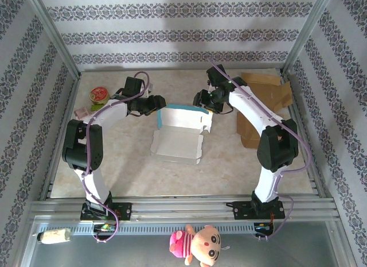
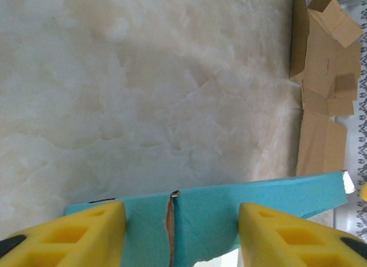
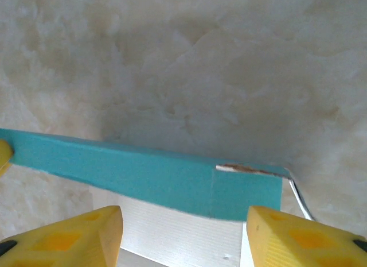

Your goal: Fold the paper box

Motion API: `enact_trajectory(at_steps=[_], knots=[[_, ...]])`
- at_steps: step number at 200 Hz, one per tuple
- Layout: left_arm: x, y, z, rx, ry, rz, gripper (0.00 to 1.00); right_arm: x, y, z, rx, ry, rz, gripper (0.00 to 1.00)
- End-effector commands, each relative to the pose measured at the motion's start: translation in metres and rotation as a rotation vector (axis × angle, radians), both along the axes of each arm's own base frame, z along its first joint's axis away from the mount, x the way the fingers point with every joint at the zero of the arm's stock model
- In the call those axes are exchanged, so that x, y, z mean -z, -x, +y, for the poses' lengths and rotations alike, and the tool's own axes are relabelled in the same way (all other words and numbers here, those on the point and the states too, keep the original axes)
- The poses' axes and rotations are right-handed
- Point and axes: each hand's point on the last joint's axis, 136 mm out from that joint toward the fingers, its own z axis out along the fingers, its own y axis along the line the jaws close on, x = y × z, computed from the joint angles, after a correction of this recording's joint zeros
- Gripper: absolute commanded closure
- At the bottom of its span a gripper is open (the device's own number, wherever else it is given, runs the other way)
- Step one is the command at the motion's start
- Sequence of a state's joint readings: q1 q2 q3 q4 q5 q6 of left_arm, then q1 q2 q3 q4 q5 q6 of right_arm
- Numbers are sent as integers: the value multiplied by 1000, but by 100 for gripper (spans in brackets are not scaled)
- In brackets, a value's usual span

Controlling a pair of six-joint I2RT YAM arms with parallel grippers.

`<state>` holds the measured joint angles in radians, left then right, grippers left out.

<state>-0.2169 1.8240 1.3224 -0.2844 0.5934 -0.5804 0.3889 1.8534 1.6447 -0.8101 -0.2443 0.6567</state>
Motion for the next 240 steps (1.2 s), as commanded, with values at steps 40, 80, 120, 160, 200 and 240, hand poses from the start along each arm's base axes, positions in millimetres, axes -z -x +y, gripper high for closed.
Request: enact_trajectory(at_steps=[40,80,120,160,200,240], knots=[[10,20,-2,9,11,21,59,23,19,10,-6,-33,74,45],[14,29,-4,11,23,25,60,32,23,19,-18,-74,76,46],[8,30,-6,22,28,-7,58,21,14,33,-48,-117,4,44],[3,28,-7,27,35,-28,56,6,13,45,-42,-228,-25,55],[2,27,-8,30,33,-37,55,14,17,36,-1,-203,-5,72],[3,29,-6,30,20,-40,55,6,18,25,-21,-152,-43,52]])
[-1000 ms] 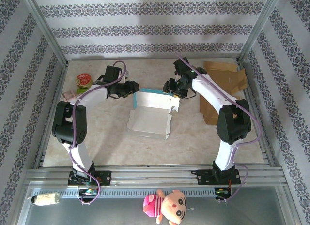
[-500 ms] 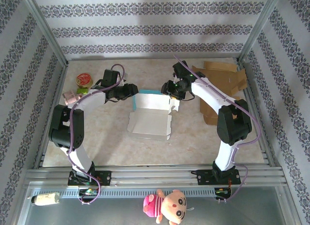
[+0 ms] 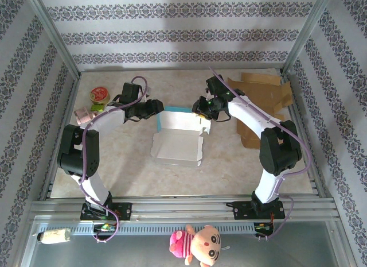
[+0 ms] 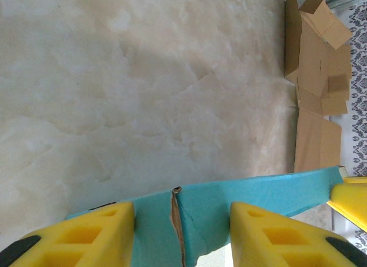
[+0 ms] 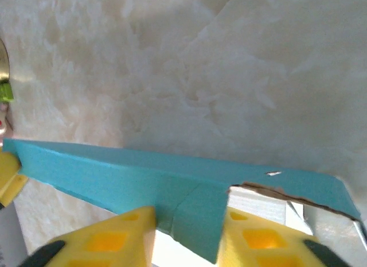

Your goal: Fold the paper box

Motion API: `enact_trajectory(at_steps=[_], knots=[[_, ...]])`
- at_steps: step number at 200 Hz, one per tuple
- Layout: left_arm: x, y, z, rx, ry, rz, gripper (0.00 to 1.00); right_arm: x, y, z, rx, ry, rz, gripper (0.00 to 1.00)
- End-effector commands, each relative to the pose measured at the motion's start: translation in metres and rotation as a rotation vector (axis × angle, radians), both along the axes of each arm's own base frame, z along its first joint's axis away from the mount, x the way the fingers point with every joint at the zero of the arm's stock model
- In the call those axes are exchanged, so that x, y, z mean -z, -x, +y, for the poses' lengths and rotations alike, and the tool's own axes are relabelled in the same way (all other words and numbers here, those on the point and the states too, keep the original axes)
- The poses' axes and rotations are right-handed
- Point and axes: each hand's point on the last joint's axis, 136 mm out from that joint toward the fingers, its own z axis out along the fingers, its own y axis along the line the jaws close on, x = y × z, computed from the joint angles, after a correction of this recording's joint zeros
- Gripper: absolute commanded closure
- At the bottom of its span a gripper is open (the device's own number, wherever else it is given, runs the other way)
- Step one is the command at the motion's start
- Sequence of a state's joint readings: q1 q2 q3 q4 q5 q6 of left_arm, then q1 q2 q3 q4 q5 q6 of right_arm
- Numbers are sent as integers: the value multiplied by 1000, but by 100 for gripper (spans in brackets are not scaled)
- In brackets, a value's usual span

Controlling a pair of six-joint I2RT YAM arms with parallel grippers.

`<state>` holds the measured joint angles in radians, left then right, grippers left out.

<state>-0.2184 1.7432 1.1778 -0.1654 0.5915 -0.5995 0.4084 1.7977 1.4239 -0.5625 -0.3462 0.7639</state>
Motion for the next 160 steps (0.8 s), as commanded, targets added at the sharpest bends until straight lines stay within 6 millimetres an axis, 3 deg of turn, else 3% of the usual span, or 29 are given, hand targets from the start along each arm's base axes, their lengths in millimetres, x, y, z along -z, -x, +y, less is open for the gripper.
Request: enact_trajectory(at_steps=[1,31,54,87,124,160], knots=[[0,13,-9,42,0,2,55,-19,6,2,-39,-3,-56,52],[-1,14,-8,36,-5,0,55,-42,24,-15,-77,76,-194,41],[-3,15,-7,34,-10,-5,55,-27,57,-24,-107,126,-223,39],[-7,16,-8,31,-13,-13,55,-1,94,-4,-164,130,-262,38],[-6,17,-8,33,-17,-11,55,36,80,-8,-56,182,-232,35],[-6,19,-9,37,-15,-11,55,57,60,-6,-13,237,-242,29]])
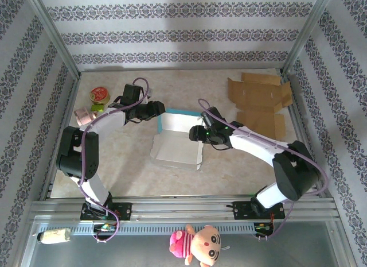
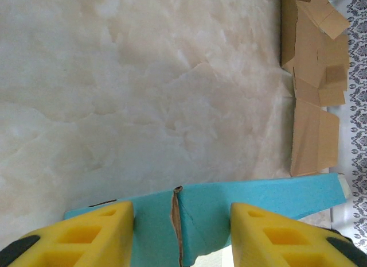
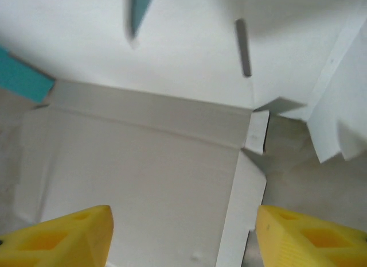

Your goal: Fold the paper box

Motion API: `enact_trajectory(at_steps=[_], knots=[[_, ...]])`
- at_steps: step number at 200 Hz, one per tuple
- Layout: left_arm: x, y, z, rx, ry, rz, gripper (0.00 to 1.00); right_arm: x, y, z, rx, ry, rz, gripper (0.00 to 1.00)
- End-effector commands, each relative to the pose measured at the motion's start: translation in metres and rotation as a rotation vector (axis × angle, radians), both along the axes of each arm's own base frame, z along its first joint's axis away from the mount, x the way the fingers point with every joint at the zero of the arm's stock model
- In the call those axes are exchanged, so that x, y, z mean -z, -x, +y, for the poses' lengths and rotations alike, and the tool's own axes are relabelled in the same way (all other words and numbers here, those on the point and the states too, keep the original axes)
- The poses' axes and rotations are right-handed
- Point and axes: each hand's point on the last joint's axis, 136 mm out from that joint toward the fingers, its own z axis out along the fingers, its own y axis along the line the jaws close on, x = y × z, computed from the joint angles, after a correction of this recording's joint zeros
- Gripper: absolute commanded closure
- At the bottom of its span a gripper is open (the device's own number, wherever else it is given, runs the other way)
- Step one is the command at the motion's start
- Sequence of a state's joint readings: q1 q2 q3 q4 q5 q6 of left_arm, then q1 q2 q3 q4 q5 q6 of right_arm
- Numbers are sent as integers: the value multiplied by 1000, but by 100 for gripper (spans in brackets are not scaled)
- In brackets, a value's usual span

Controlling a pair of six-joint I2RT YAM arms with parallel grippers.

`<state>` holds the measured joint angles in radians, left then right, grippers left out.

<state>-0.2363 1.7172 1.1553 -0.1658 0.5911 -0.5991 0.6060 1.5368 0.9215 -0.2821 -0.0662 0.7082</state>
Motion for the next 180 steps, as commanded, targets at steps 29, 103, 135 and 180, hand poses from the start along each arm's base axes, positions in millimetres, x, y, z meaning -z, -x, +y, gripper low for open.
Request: enact_trajectory(at_steps=[29,103,135,180], knots=[[-4,12,-2,20,-21,-12,55,21,-30,-5,126,60,-66,24],[-5,12,-3,21,-19,-19,55,31,-32,17,120,-88,-70,34],[-4,12,-3,20,-17,-18,55,28,-28,34,71,-179,-56,33],[1,12,0,12,-42,-13,55,-9,-8,24,-84,-124,-139,32]])
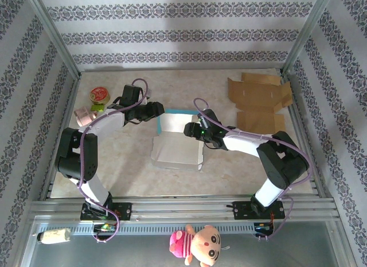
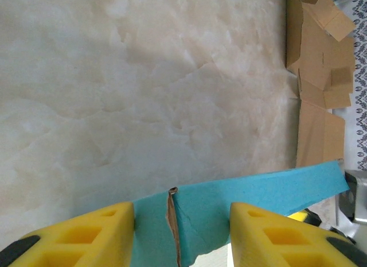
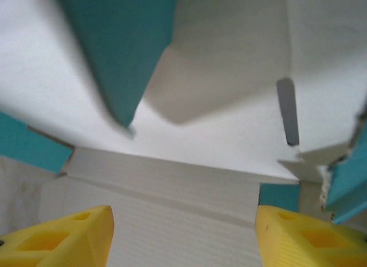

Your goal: Fold the paper box

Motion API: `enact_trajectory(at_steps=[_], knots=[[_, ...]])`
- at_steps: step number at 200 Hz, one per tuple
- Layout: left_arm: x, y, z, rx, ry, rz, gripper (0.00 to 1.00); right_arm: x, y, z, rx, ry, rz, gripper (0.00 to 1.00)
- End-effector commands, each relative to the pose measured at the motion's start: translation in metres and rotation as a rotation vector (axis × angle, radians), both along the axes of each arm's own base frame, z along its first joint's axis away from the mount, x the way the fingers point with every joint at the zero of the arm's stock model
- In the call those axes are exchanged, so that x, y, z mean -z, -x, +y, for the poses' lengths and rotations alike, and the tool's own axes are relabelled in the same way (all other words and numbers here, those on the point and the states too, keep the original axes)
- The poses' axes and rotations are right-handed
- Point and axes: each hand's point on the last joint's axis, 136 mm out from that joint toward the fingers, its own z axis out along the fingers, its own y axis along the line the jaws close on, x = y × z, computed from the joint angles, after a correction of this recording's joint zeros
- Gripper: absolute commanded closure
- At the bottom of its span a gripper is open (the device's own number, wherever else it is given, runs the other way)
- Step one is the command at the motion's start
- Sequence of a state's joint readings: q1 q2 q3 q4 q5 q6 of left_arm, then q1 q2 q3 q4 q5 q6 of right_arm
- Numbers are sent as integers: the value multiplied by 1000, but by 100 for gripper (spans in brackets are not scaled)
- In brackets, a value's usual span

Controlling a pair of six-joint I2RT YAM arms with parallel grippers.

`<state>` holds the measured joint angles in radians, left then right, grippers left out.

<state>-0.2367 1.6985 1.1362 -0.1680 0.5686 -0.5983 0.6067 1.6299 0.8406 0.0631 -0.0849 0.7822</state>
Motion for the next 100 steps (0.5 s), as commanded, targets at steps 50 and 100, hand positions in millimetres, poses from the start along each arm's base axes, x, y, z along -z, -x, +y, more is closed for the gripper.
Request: enact_trajectory(at_steps=[50,100], knots=[[0,8,-4,14,-18,-14,55,-54,19,-73,-25,335,-256,27],[-4,8,-4,18,-26,-23,54,-37,-18,-79,-30,542,-283,45]])
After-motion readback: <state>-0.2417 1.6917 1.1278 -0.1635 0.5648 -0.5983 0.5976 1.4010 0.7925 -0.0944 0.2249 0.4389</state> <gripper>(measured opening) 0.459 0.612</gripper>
